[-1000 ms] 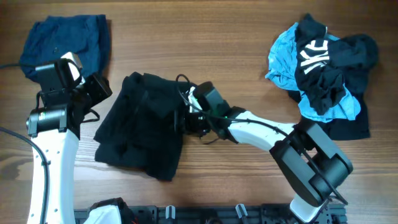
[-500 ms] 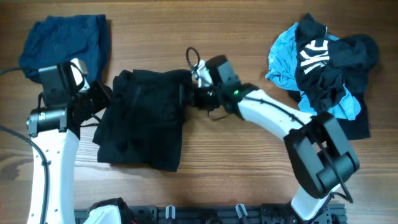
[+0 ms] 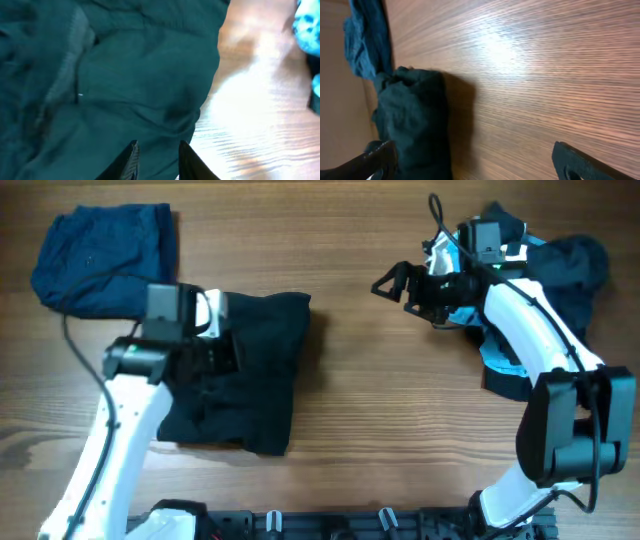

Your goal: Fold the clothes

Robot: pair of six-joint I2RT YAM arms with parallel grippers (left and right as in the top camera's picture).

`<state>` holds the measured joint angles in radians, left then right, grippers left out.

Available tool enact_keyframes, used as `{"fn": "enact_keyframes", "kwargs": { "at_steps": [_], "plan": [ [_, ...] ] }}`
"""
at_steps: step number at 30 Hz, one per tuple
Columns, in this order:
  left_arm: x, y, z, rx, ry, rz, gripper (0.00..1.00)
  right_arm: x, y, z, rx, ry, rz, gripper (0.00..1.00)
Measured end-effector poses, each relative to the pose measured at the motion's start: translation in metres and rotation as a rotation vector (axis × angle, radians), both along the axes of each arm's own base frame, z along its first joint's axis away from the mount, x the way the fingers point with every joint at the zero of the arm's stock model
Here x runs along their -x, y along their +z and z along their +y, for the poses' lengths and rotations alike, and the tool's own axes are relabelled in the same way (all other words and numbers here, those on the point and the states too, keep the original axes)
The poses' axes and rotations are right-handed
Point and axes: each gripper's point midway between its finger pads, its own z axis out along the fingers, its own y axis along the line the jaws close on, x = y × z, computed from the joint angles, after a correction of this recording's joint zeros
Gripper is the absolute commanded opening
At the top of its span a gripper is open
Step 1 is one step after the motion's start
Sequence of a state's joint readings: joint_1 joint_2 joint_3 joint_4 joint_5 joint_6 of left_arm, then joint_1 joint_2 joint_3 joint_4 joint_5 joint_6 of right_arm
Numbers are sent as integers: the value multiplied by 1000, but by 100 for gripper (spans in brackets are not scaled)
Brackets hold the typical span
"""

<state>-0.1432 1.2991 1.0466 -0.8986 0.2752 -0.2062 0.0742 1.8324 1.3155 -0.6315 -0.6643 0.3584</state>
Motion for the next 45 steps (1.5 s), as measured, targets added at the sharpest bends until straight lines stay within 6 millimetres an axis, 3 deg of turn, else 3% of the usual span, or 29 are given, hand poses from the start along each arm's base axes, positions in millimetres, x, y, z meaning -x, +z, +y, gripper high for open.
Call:
{"fn": "enact_keyframes", "kwargs": {
  "at_steps": [2, 4, 8, 13, 18, 25, 41, 44, 45],
  "plan": [
    [-1, -15, -15, -12, -53, 39, 54, -2, 0, -5, 8, -3, -9, 100],
    [1, -35, -36, -40, -128, 81, 61, -4, -1, -12, 13, -14, -14, 100],
    [3, -53, -64, -97, -207, 83, 71, -8, -2, -37, 22, -63, -12, 100],
    [-1, -52, -79, -154, -217, 21, 73, -11, -3, -57, 28, -106, -9, 100],
    [-3, -75, -68, -311, -190, 44, 70, -11, -3, -58, 28, -108, -9, 100],
    [-4, -106, -53, -503, -186, 77, 75, -11, -3, -58, 28, -108, -9, 100],
    [17, -103, -47, -675, -223, 78, 88, -12, -3, -58, 28, -108, -10, 100],
    [16, -102, -47, -679, -218, 72, 100, -12, -3, -58, 28, -108, -10, 100],
    [16, -102, -48, -676, -217, 68, 99, -12, -3, -58, 28, -108, -10, 100]
  ]
}}
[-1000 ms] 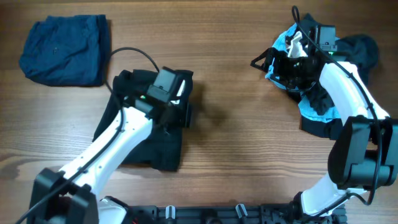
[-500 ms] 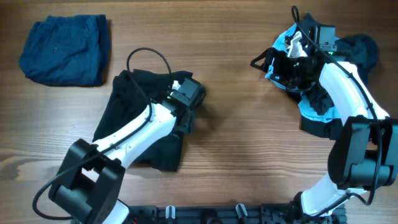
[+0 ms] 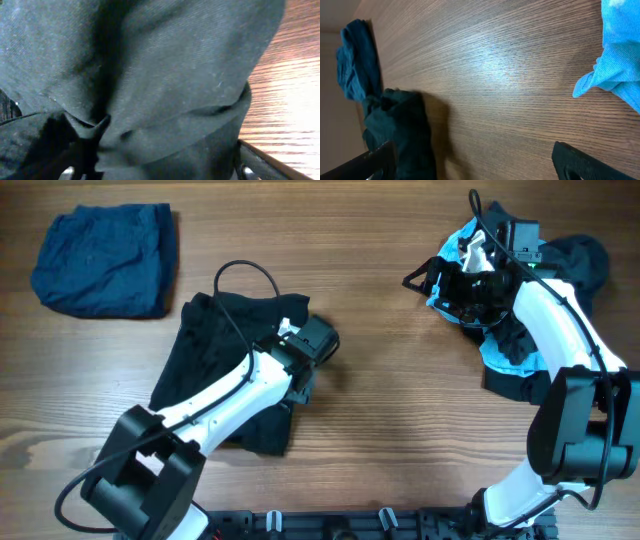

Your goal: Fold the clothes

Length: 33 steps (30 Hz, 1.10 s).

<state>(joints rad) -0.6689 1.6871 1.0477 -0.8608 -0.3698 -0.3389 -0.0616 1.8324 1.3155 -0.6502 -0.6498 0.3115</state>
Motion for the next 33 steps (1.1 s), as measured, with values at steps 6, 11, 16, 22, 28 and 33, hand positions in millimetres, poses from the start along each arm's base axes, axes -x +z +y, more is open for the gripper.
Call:
{"fn": "enact_keyframes", "kwargs": {
  "at_steps": [6, 11, 16, 22, 28, 33],
  "plan": [
    [-8, 12, -25, 83, -20, -15, 99, 0, 0, 0, 0, 0, 0, 100],
    [-20, 27, -47, 172, -32, -39, 100, 0, 0, 0, 0, 0, 0, 100],
    [-17, 5, -45, 130, -35, 19, 99, 0, 0, 0, 0, 0, 0, 100],
    [-15, -21, -39, 66, -28, 66, 99, 0, 0, 0, 0, 0, 1, 100],
    [-11, -24, -3, -121, 34, 62, 83, 0, 0, 0, 0, 0, 1, 99],
    [-20, -19, 19, -164, 112, 24, 19, 0, 0, 0, 0, 0, 1, 100]
  ]
}}
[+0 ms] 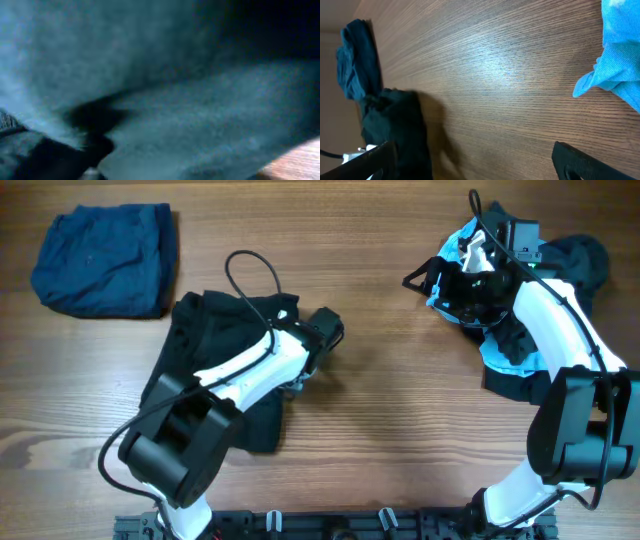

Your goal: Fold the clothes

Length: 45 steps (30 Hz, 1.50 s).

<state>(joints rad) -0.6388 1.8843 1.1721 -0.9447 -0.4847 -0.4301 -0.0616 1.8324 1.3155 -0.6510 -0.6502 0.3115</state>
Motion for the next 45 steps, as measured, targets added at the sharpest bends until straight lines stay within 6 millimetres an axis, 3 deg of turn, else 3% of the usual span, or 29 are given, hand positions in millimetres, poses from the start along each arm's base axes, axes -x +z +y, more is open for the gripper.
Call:
{"fn": "enact_keyframes", "kwargs": {
  "at_steps": [2, 3, 9, 12, 14, 16, 19, 23, 29, 31, 37, 40, 45],
  "plan": [
    [-2, 0, 4, -3, 17, -6, 5, 0, 0, 0, 0, 0, 0, 100],
    [-2, 1, 5, -6, 17, -7, 4, 0, 0, 0, 0, 0, 0, 100],
    [-3, 3, 9, -20, 25, -6, 4, 0, 0, 0, 0, 0, 0, 100],
    [-11, 20, 22, -28, 72, 6, 4, 0, 0, 0, 0, 0, 1, 100],
    [-27, 41, 28, -4, 119, -20, 4, 1, 0, 0, 0, 0, 3, 100],
    [-58, 78, 34, 86, 191, -112, 4, 1, 0, 0, 0, 0, 3, 100],
    [-107, 154, 46, 316, 274, -303, 4, 1, 0, 0, 0, 0, 4, 100],
    [-141, 222, 76, 468, 272, -493, 4, 1, 0, 0, -1, 0, 4, 100],
    [-181, 257, 122, 518, 284, -701, 4, 1, 0, 0, 0, 0, 4, 100],
    [-198, 278, 138, 526, 288, -815, 4, 1, 0, 0, 0, 0, 5, 100],
    [-233, 345, 160, 563, 246, -1135, 4, 1, -1, 0, 0, 0, 8, 100],
    [-241, 378, 172, 590, 258, -1291, 4, 4, -2, 0, -1, 0, 19, 100],
    [-241, 414, 230, 572, 374, -1520, 4, 7, -3, 0, -2, 0, 36, 100]
  ]
}}
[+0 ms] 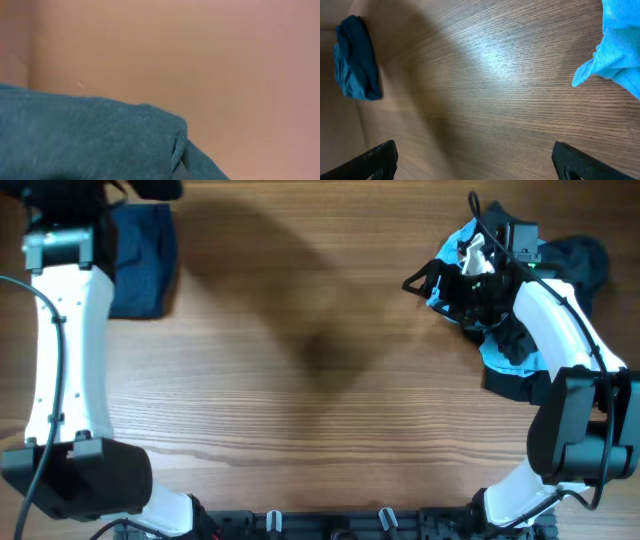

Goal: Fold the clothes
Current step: 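Carry the shorts to the top-left corner with the left gripper and release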

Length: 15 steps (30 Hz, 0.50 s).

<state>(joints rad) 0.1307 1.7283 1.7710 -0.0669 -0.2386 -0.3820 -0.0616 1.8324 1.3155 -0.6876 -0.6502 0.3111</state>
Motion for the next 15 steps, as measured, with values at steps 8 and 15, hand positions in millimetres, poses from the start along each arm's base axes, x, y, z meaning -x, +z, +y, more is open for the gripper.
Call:
{"fn": "enact_keyframes", "kwargs": {
  "at_steps": [8, 15],
  "plan": [
    [-31, -33, 73, 6, 120, -77, 4, 2, -1, 0, 0, 2, 11, 100],
    [-74, -104, 84, 20, 51, -29, 4, 2, -2, -1, 7, -1, 11, 100]
  ]
}}
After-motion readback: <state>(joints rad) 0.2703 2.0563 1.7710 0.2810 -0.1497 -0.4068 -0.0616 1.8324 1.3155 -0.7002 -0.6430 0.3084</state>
